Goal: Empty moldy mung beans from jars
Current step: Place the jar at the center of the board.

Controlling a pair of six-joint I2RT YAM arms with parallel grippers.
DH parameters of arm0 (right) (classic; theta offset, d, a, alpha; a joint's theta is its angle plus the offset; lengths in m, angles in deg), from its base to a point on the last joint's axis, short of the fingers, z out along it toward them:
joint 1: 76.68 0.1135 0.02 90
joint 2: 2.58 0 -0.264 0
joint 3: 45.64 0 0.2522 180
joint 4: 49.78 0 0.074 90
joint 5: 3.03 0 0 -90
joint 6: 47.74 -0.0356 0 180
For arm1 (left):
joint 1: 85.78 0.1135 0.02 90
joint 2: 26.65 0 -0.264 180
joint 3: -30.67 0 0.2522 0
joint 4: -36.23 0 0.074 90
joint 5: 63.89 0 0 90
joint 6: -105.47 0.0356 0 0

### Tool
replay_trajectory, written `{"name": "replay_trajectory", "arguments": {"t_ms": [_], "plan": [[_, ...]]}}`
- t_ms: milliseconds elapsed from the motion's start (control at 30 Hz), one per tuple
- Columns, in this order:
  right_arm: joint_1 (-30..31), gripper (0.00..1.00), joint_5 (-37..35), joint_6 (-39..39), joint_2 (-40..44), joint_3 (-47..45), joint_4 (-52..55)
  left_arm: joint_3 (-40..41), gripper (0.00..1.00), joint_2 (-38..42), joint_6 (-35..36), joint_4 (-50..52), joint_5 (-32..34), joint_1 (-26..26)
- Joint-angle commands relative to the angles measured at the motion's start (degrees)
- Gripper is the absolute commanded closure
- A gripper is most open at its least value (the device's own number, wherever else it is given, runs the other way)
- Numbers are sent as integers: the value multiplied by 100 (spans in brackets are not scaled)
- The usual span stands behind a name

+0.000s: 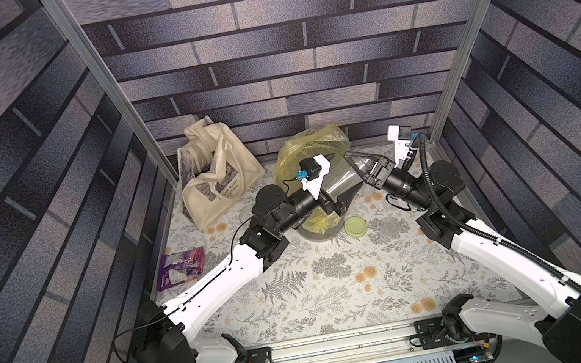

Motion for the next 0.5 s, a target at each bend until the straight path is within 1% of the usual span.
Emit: {"name": "replay_trajectory", "arguments": {"t_ms": [0, 67, 167, 267, 333, 467], "plan": [[63, 76, 84, 416, 53, 233, 445, -213, 0, -40, -100, 91, 235, 22], [64, 75, -87, 772, 129, 325, 874, -197, 0, 33, -82, 310, 273, 42], [61, 73, -382, 1414, 256, 500, 1578, -267, 0, 159, -153, 833, 544, 40], [68, 74, -814, 1893, 415, 602, 2173, -543, 0, 229, -272, 1743, 806, 92], [61, 74, -1050, 2180, 524, 615, 2432, -652, 0, 305, -245, 2221, 1076, 96], [61, 74, -1503, 2628, 693, 667, 2935, -629, 0, 500, -349, 2573, 1767, 110]]}}
